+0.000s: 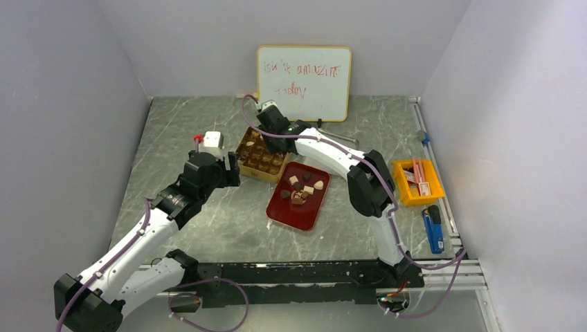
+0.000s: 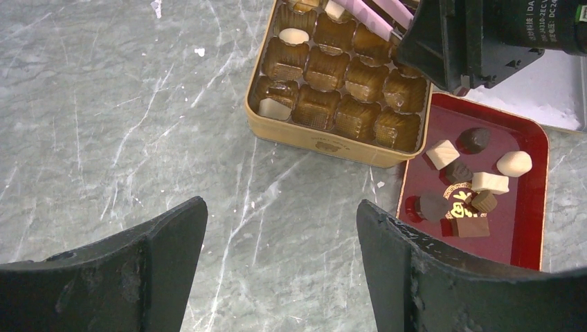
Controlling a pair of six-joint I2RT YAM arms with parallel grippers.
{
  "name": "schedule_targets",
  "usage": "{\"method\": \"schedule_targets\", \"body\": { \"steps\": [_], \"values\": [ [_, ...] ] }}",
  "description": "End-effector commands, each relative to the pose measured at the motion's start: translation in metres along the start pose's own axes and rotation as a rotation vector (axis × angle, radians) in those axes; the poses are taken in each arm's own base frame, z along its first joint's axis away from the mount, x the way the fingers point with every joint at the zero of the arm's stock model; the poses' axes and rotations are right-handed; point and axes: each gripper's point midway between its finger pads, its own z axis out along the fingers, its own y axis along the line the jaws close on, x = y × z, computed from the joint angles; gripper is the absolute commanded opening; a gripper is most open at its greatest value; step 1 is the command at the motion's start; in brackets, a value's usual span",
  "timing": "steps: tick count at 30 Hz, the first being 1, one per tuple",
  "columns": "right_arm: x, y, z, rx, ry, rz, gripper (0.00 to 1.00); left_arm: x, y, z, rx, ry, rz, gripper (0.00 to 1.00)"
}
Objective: Pack the chocolate
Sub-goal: Place the fake chocolate in the packing box, then pick up the fake chocolate from the plate.
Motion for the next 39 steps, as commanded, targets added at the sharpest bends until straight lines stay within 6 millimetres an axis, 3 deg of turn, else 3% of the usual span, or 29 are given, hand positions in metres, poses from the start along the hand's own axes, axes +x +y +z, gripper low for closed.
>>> {"method": "schedule_targets", "body": {
  "steps": [1,11,15,18,23,28,34,39],
  "values": [
    [-0.036,-0.003,-0.028,-0.017,-0.115,0.028,0.31,-0.008,-0.005,-0.005,0.023,-0.028,-0.017,0.83],
    [-0.048,-0.012,-0.057,-0.003,-0.164,0.044,0.25,-0.006,-0.002,-0.006,0.012,-0.027,-0.021,0.83],
    [-0.048,-0.018,-0.084,0.003,-0.189,0.054,0.24,-0.006,-0.001,-0.008,0.012,-0.029,-0.027,0.83],
    [-0.038,-0.024,-0.106,0.008,-0.189,0.057,0.24,-0.005,-0.001,-0.008,0.013,-0.027,-0.028,0.83],
    [-0.002,-0.022,-0.148,-0.008,-0.170,0.055,0.24,-0.004,-0.003,-0.007,0.019,-0.025,-0.030,0.83],
    [0.053,-0.005,-0.192,-0.049,-0.124,0.039,0.23,-0.004,-0.005,-0.005,0.024,-0.023,-0.031,0.83],
    [0.125,0.006,-0.222,-0.074,-0.011,0.054,0.23,-0.002,-0.008,-0.003,0.036,-0.019,-0.032,0.83],
    [0.159,0.004,-0.234,-0.071,0.054,0.074,0.25,-0.005,-0.012,-0.002,0.046,-0.022,-0.031,0.83]
  ]
}}
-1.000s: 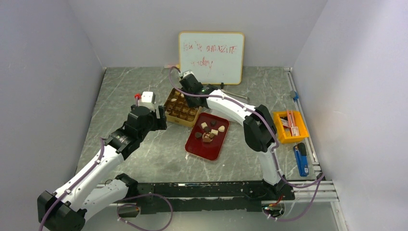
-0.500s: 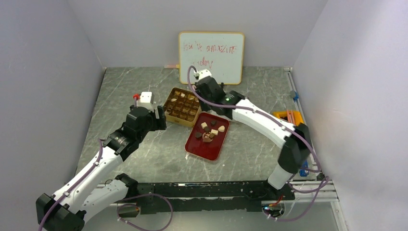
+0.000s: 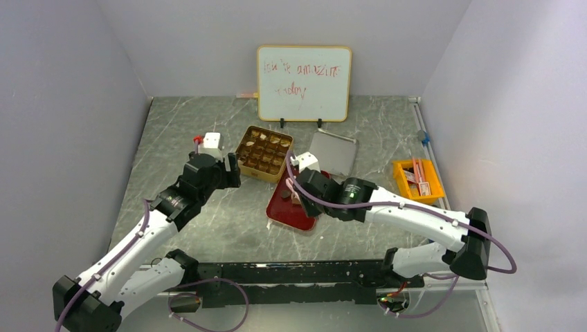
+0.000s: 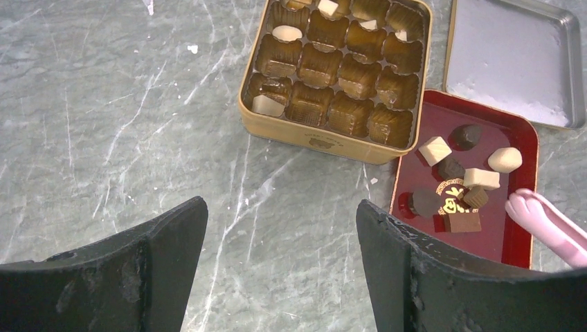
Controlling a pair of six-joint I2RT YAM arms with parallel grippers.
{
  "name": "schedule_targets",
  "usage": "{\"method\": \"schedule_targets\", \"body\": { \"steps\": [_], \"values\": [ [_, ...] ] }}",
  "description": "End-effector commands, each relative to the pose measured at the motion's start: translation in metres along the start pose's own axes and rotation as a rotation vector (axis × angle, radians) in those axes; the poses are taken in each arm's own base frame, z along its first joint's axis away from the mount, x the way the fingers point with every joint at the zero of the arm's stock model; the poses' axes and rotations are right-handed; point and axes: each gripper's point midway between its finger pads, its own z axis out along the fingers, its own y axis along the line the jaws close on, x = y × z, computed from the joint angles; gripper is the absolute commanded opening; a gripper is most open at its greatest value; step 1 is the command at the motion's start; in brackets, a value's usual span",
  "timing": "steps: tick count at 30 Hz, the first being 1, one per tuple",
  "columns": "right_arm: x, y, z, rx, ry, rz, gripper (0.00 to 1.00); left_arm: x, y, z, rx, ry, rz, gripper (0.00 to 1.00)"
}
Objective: Pack the chocolate
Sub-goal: Pick up the fake chocolate from the plate.
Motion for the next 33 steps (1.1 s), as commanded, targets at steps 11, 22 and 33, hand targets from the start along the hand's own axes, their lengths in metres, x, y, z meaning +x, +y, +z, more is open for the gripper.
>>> {"method": "schedule_targets", "body": {
  "steps": [11,22,33],
  "values": [
    [0.051,-0.007,-0.005,0.048,0.088,0.078,0.38,-0.007,-0.015,0.008,0.042,-0.019,-0.005,0.83],
    [0.055,-0.006,0.007,0.068,0.106,0.063,0.40,-0.005,-0.015,0.012,0.039,-0.013,0.009,0.83],
    [0.075,-0.004,0.012,0.061,0.175,0.067,0.36,0.000,-0.013,0.015,0.031,-0.003,0.017,0.84]
  ]
}}
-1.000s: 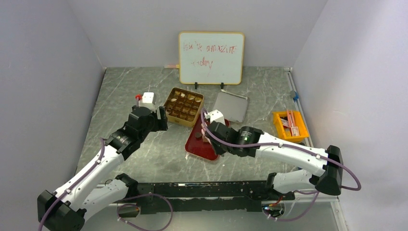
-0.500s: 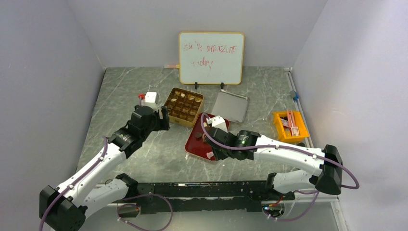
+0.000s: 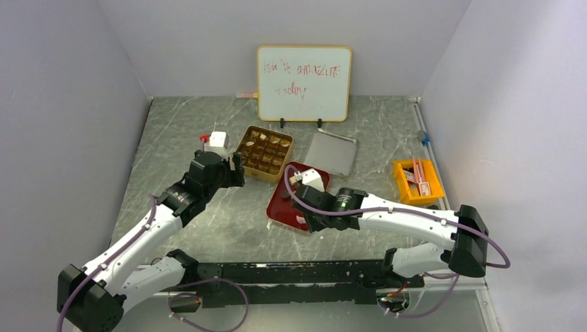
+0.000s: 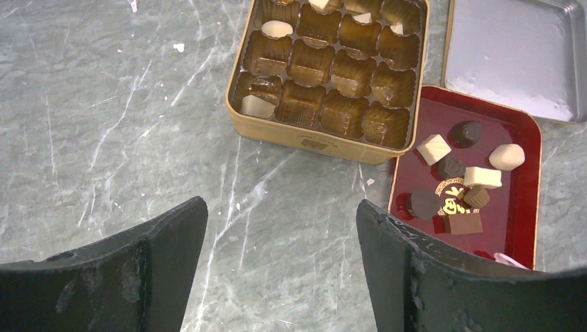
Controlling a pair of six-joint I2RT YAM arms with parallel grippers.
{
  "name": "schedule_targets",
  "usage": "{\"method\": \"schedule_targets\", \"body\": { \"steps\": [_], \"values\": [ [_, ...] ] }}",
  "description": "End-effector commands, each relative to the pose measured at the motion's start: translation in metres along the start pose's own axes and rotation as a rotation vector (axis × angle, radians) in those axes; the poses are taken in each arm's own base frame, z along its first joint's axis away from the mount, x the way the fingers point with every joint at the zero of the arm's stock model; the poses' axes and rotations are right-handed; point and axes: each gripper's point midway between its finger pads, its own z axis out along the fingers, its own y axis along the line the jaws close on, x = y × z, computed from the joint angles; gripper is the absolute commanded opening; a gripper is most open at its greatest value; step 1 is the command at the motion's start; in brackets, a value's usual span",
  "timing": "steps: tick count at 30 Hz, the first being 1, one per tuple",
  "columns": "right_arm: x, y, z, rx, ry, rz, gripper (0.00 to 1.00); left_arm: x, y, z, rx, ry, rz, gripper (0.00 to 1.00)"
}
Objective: Pack the chocolate
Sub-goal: Pick up the fake chocolate from the plate.
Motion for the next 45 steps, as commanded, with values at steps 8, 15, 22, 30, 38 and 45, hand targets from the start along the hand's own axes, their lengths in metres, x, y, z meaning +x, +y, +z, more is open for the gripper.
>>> {"method": "schedule_targets", "body": {
  "steps": [8,15,22,30,38,45],
  "values": [
    [0.031,0.010,0.011,-0.015,0.080,0.027,0.37,0.002,-0.005,0.005,0.021,-0.015,-0.008,0.84],
    [0.041,0.009,0.027,0.014,0.099,0.004,0.38,0.003,-0.004,0.005,0.020,-0.013,-0.007,0.84],
    [0.040,0.012,0.037,0.024,0.099,-0.021,0.39,0.002,-0.004,0.005,0.015,-0.013,-0.005,0.83],
    [0.035,0.014,0.045,0.034,0.090,-0.048,0.41,0.001,-0.005,0.006,0.017,-0.012,-0.008,0.83],
    [0.026,0.011,0.054,0.043,0.087,-0.051,0.40,0.003,-0.004,0.007,0.014,-0.011,-0.007,0.83],
    [0.016,0.014,0.061,0.056,0.085,-0.066,0.40,0.002,-0.003,0.008,0.008,-0.010,0.001,0.83]
  ]
}}
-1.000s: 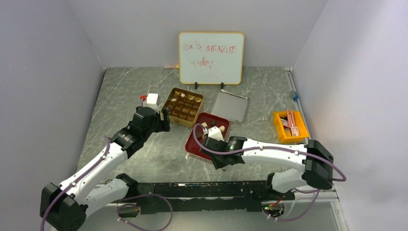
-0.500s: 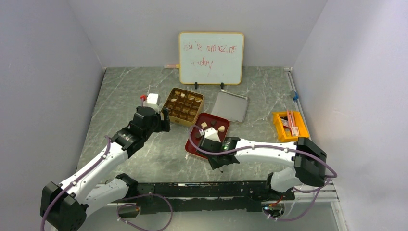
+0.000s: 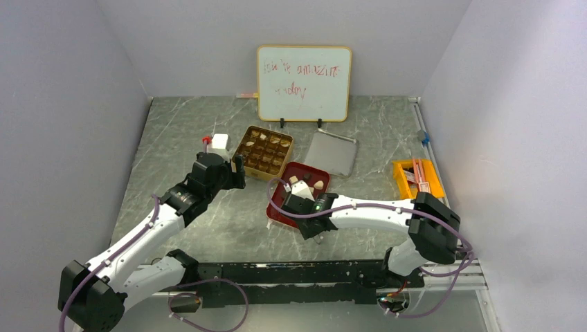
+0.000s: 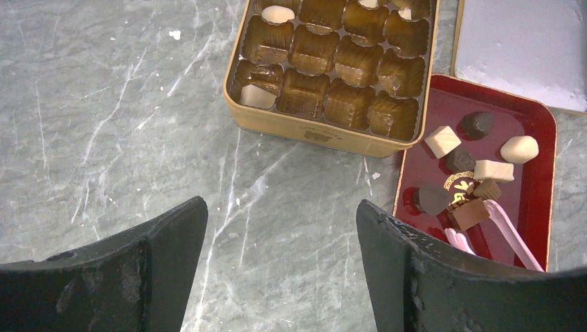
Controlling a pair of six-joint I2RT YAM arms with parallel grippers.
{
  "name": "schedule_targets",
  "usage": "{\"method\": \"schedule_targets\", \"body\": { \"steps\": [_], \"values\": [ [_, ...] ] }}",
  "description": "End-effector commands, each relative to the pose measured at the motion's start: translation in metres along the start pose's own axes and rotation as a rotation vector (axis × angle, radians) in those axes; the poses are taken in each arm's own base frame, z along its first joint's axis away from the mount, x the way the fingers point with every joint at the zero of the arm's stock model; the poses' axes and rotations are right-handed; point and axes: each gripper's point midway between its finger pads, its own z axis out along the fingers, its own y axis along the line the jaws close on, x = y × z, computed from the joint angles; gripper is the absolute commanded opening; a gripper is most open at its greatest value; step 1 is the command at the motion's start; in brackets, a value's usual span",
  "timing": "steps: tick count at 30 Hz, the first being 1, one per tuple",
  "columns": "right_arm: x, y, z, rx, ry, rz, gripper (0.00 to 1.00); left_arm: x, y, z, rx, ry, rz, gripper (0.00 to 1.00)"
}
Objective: Pack the chocolate
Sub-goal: Pick up the fake chocolate from the plate.
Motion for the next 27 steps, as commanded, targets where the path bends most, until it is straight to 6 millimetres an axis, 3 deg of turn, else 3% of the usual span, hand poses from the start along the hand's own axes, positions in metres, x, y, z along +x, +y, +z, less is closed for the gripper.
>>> {"method": "schedule_targets", "body": {
  "steps": [1,6,14,20,27],
  "values": [
    [-0.028,0.010,-0.003,-0.018,-0.066,0.003,0.40,-0.010,-0.005,0.001,0.011,-0.035,-0.004,0.84],
    [-0.032,0.012,0.000,-0.013,-0.064,-0.005,0.38,-0.010,-0.003,0.002,0.004,-0.032,0.005,0.84],
    [-0.038,0.009,-0.007,0.002,-0.078,0.008,0.19,-0.012,-0.003,0.005,-0.001,-0.034,0.017,0.84],
    [-0.050,0.005,-0.026,0.000,-0.113,0.032,0.12,-0.017,-0.003,0.005,-0.008,-0.046,0.026,0.84],
    [-0.068,0.002,-0.056,-0.003,-0.157,0.042,0.11,-0.020,-0.001,0.003,-0.018,-0.056,0.025,0.84]
  ]
}}
